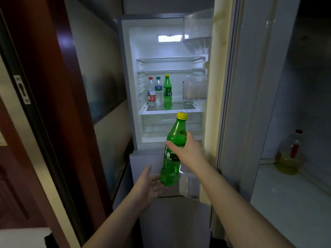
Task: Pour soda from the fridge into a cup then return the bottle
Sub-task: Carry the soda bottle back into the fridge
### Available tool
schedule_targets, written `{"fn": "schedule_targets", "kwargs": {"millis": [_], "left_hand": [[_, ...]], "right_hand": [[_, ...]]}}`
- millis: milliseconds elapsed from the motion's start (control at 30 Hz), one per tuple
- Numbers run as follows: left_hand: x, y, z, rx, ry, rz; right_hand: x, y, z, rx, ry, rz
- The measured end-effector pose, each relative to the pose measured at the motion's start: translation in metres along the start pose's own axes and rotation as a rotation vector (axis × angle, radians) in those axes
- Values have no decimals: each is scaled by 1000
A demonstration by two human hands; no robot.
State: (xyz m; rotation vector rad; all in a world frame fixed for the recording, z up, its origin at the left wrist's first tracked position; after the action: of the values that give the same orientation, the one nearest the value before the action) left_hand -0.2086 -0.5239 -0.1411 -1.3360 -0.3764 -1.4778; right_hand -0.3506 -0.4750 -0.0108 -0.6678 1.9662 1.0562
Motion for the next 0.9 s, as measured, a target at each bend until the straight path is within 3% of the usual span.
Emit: {"fn": "schedule_targets", "kwargs": {"millis": [567,900], "left_hand": [[-6,-63,-28,-67,2,-14],[-8,-85,-48,-76,23,38]], "right_hand": [[30,56,-22,65,-8,-24],[43,51,-59,-5,-2,34]]}}
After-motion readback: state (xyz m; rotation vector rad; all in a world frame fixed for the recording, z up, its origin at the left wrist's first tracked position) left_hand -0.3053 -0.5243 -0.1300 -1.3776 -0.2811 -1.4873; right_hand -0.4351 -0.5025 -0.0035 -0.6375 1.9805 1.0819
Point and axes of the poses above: each hand's wrist, its own z-axis away from the middle knuckle, its own y-axis out of the back of the hand, x = y × z, the point moved 5 cm from there along -z, towards the middle knuckle, and after that the axes turned 3 degrees about -x, right-handed, at the moved point
